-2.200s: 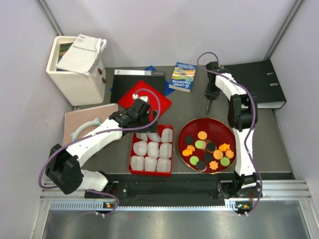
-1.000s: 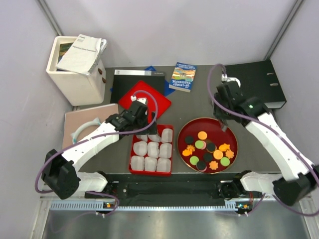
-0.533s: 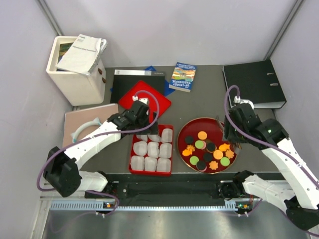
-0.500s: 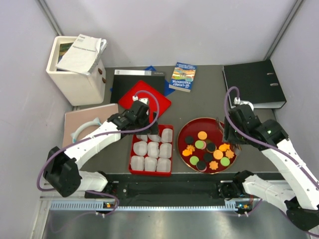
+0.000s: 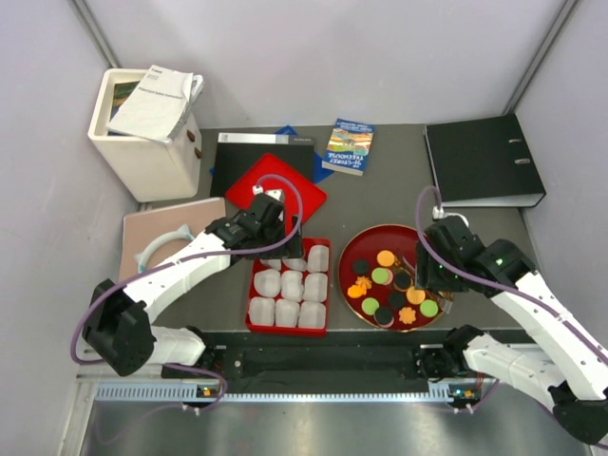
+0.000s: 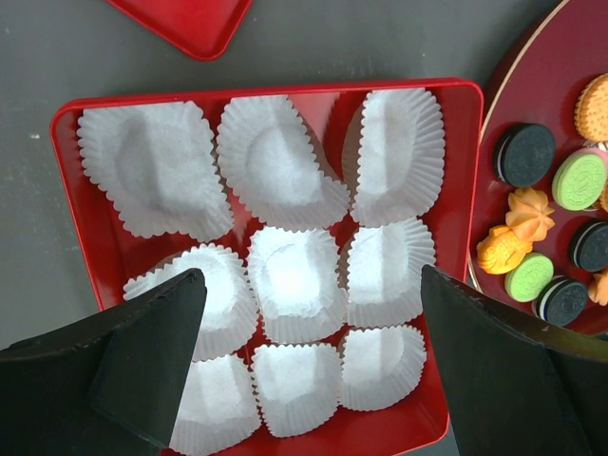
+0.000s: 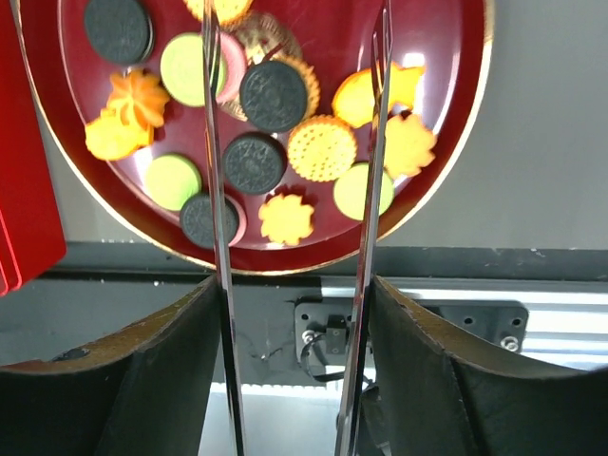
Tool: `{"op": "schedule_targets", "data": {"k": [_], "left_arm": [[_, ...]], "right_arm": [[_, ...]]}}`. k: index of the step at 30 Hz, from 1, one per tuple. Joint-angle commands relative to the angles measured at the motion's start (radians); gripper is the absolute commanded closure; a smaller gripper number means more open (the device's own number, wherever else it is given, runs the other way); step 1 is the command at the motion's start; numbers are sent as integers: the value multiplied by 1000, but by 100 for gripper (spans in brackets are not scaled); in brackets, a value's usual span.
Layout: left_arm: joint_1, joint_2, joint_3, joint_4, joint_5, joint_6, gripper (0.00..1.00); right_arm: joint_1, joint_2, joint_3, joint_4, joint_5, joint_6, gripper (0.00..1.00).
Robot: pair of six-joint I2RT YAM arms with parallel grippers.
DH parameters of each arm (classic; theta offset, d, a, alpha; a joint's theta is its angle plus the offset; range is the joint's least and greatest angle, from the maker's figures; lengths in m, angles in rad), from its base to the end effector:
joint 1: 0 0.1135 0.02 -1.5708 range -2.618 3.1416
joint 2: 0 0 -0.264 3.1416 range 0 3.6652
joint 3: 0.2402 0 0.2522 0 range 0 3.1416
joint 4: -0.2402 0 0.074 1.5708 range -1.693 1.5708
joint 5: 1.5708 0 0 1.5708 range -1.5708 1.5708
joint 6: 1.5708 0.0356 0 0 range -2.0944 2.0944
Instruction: Pack the cookies
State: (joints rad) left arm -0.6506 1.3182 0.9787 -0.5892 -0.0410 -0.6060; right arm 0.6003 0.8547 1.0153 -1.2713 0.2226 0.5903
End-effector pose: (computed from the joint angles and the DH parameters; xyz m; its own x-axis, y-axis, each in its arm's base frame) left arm 0.2162 -0.1627 0.2564 -0.8573 -0.0626 -0.5109 0.1184 0.9420 -0.3141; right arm 0.1094 0.0654 0.3136 -0.8759 0.0583 -0.4790 0.0210 0.9963 0.0828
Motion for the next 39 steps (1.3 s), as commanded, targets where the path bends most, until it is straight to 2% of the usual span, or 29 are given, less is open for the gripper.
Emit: {"op": "schedule_targets", "data": {"k": [1,9,22,30,39], "left_arm": [[2,-14,-18,35,13,-17,1],[2,-24,-25,28,9,-8,1],[2,-28,-52,42,21,-12,1],[2,-25,-52,42,26,-15,1],[2,-28,-60,40,26,-18,1]], "right_arm": [[53,6,-24,73,-26,37,39],[131,38,-43,89,-14,91,39],[133,0,-98,64,-9,123,44],[135,-17,-124,66,-19,132,53],[135,-28,-136,58,-23,134,55]]}}
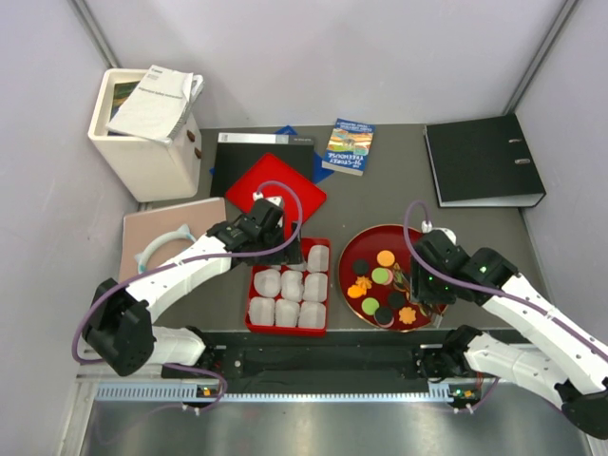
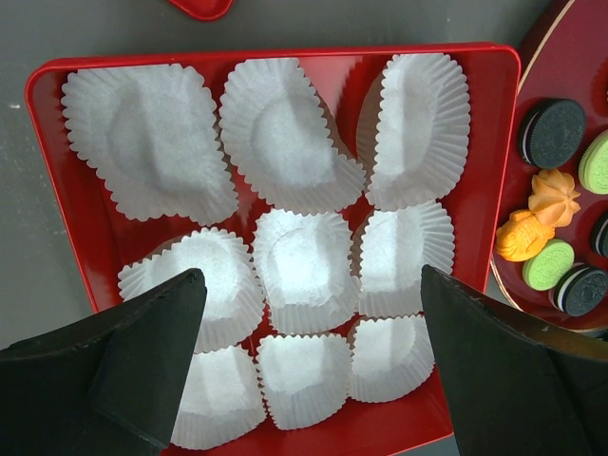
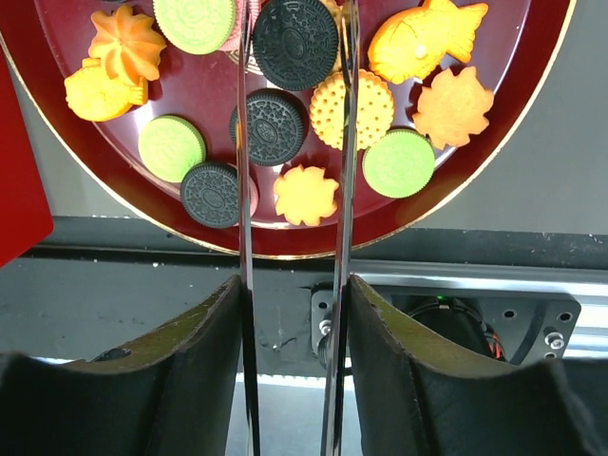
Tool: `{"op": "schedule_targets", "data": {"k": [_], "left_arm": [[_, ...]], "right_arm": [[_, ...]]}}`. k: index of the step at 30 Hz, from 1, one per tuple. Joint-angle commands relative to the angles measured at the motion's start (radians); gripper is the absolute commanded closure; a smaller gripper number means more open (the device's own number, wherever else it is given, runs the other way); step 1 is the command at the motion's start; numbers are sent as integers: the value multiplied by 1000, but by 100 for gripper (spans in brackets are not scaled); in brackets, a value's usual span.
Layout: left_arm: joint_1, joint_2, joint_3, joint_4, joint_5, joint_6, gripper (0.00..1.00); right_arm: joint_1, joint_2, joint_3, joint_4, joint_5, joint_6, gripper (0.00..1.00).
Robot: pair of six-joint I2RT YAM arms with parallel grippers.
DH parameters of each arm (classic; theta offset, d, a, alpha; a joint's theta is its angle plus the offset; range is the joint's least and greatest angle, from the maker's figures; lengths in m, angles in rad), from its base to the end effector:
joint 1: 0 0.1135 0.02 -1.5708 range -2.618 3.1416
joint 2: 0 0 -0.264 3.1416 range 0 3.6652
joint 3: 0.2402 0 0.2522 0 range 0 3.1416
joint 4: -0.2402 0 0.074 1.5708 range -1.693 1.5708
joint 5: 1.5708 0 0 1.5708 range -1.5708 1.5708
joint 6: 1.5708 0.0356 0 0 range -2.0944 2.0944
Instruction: Pack the cookies
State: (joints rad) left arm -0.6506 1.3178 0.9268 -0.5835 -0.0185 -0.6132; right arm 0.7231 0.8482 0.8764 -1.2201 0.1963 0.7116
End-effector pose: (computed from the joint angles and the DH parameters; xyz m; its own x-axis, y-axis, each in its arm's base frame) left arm 0.2111 -0.1599 0.2405 -0.8822 -0.0516 -0.4681 0.1096 0.9442 -0.3107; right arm 0.1012 0.0801 0.2772 -0.9160 0.0458 -0.3985 0.0044 0.9945 0.1043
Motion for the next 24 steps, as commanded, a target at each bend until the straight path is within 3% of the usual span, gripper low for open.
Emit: {"op": "schedule_targets", "data": {"k": [1,8,18,24], "left_arm": [[2,-26,-9,34,5,-11,1],[2,-34,-3,31,-8,-13,1],[2,-54,58,-7,-57,-16,1],[6,-84,83,-79,-234,-95,1]], "right_arm": [[12,-21,1,8,3,12,56],[12,-26,53,-12,25,11,67],[12,11,223,-29,25,-17,69],[51,67,321,76,-47,-40,70]]}}
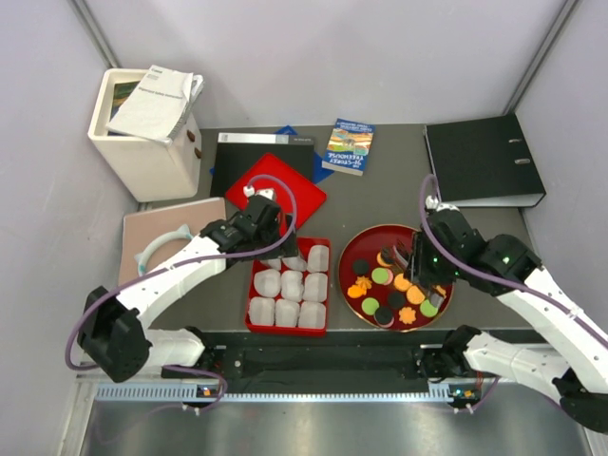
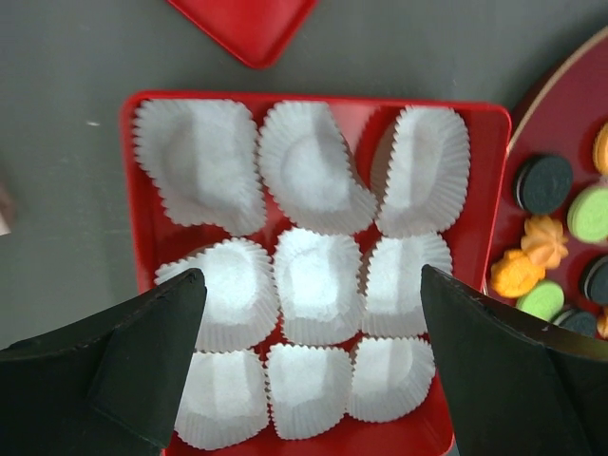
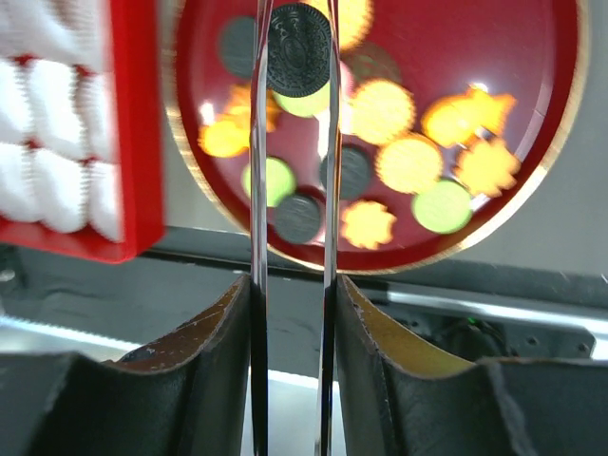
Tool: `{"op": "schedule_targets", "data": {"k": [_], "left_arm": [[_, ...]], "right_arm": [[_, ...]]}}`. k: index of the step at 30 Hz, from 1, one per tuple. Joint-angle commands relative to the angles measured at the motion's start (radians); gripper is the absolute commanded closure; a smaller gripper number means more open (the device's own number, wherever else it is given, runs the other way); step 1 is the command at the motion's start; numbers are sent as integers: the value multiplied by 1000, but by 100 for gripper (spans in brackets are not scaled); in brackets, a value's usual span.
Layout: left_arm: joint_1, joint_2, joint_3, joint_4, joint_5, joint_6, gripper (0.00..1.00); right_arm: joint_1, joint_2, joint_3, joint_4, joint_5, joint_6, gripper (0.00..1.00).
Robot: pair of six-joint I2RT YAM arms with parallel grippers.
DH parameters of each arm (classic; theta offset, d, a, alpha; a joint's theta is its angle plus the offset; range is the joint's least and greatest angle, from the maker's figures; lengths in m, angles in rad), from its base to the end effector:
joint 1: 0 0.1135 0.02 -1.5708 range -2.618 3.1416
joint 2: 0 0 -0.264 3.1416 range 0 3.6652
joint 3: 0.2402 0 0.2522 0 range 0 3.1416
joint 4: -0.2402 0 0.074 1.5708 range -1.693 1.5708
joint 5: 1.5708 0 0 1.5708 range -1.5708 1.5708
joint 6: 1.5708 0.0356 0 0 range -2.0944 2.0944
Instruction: Pack the cookies
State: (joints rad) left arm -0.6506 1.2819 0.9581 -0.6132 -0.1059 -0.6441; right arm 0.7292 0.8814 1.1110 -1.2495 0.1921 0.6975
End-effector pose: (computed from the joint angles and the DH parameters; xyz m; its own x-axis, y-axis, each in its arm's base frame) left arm 0.2099 -0.1550 0.2573 -0.8445 -0.1076 -0.5247 0.0568 0.9561 -0.2875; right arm 0.1044 0.0842 0.3386 -0.8592 0.0778 -0.5057 -0.0360 0.9767 0.2115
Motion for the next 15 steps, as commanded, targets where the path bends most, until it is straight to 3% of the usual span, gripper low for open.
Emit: {"op": "schedule_targets", "data": {"k": [1,7,15], "left_arm": [[9,-59,51,-69,-169,-74,1],[48,-134,21,-123,-250,-132,1],[111,-194,2,-184,-264,-126,1]], "right_arm": [[56,66,113,125,-48,-35,70],[173,234,199,245,-72,-101,70],[187,430,282,367,-157,-164,70]]}}
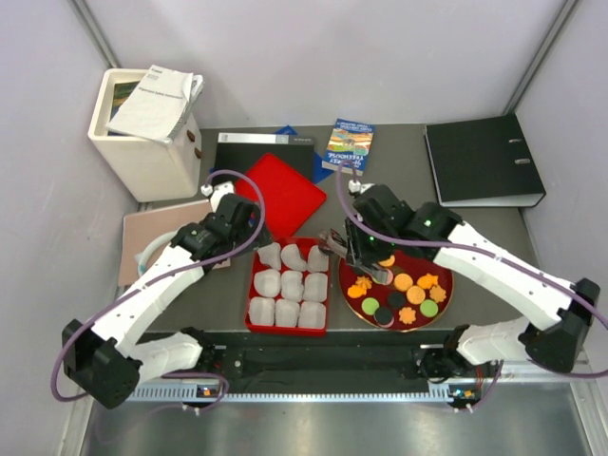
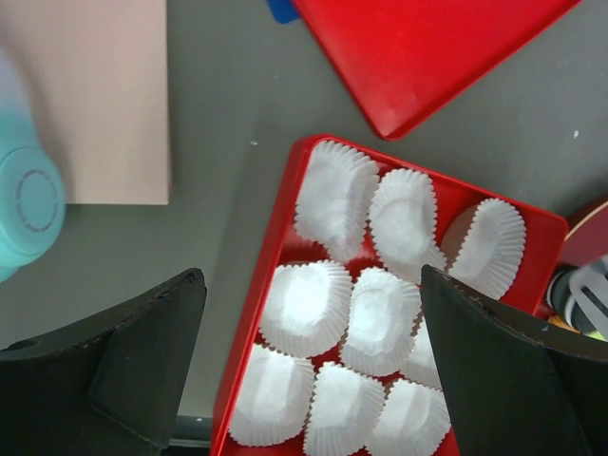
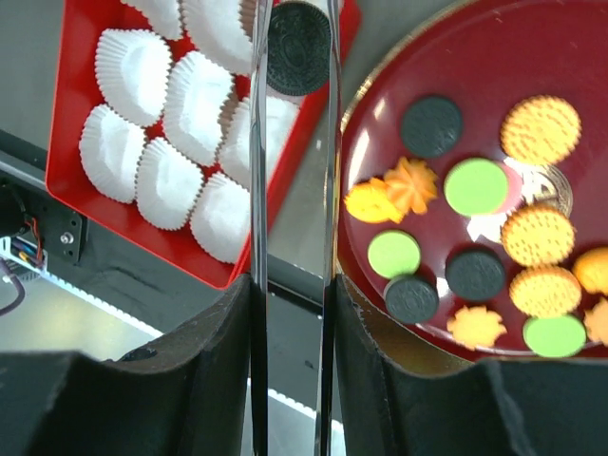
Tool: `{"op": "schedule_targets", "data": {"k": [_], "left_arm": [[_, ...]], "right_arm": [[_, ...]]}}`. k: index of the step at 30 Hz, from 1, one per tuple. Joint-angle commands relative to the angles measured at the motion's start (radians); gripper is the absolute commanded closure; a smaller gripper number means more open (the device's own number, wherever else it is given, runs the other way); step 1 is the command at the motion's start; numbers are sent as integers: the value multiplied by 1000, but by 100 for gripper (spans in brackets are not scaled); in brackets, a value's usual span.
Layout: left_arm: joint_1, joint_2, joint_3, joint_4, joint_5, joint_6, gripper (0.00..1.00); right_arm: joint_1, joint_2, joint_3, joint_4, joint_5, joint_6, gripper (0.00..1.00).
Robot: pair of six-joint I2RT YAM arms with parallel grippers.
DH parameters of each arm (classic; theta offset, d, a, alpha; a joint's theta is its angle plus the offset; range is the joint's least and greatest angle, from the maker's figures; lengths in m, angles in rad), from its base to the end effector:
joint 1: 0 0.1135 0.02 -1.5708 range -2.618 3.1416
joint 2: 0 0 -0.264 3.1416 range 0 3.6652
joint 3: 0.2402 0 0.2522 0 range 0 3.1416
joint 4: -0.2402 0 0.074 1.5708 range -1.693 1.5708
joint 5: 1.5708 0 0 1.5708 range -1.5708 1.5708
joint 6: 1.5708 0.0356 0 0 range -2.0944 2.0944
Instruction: Pack the cookies
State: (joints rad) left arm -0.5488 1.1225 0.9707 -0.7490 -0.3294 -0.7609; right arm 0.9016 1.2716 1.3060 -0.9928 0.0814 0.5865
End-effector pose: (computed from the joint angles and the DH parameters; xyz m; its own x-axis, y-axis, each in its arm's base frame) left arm 0.1968 -0.1069 0.2893 -0.7065 -0.3328 -0.6246 -0.2277 0.9425 -0.2446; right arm 0.1560 0.1926 0.3446 -0.8394 -0.1720 -0.5156 -0.3460 0.9007 0.2627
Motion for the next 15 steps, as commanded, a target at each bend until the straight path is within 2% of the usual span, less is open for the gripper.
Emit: {"op": "schedule_targets", "data": {"k": [1,15], "left_arm": [[10,-41,-16,-52,-49,-8,1],[23,-86,-56,-76,-48,-8,1]], "right_arm": [[17,58,98,114,-55,-57,70],[43,264,211,157,-140,-102,68]]}}
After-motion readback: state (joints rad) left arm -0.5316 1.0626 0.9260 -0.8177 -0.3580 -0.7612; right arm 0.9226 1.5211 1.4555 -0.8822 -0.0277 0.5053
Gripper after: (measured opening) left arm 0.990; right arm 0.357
